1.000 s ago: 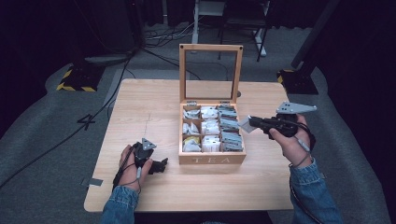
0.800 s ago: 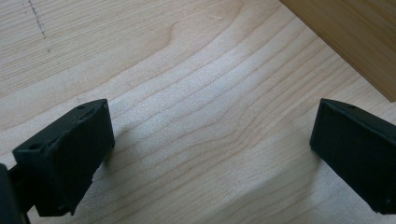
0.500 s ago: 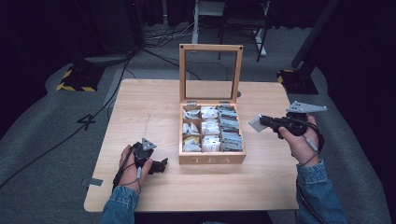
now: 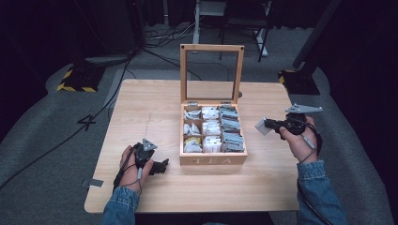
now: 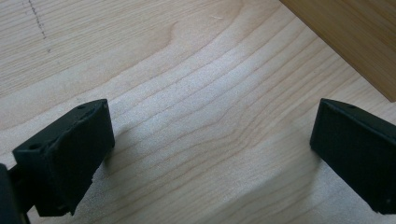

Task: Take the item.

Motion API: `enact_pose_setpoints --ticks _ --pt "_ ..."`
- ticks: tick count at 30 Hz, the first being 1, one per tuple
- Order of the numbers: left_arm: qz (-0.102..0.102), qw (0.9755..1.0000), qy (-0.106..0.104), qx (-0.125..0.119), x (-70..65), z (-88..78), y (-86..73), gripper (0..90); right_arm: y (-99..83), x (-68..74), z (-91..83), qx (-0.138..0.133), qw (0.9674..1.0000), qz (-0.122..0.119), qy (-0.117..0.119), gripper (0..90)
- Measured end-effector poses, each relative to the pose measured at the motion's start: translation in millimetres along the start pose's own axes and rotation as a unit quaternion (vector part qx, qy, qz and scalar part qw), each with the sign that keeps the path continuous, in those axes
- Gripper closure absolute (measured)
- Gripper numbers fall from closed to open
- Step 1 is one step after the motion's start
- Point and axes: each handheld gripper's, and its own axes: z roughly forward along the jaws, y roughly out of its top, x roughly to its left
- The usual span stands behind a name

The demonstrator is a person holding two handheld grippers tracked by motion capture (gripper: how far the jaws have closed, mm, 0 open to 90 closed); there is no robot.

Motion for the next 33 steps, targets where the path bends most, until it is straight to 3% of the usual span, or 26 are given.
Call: enact_pose_setpoints --ticks 13,33 --pt "0.0 1.0 0.0 0.0 0.0 0.0 0.0 0.1 -18.2 -21.9 19.5 0.033 0.9986 0.041 -0.008 85.9" --pt "0.0 1.0 0.0 0.0 0.0 0.0 0.0 0.1 -33.3 -32.9 38.0 0.072 0.995 0.069 -0.004 85.9"
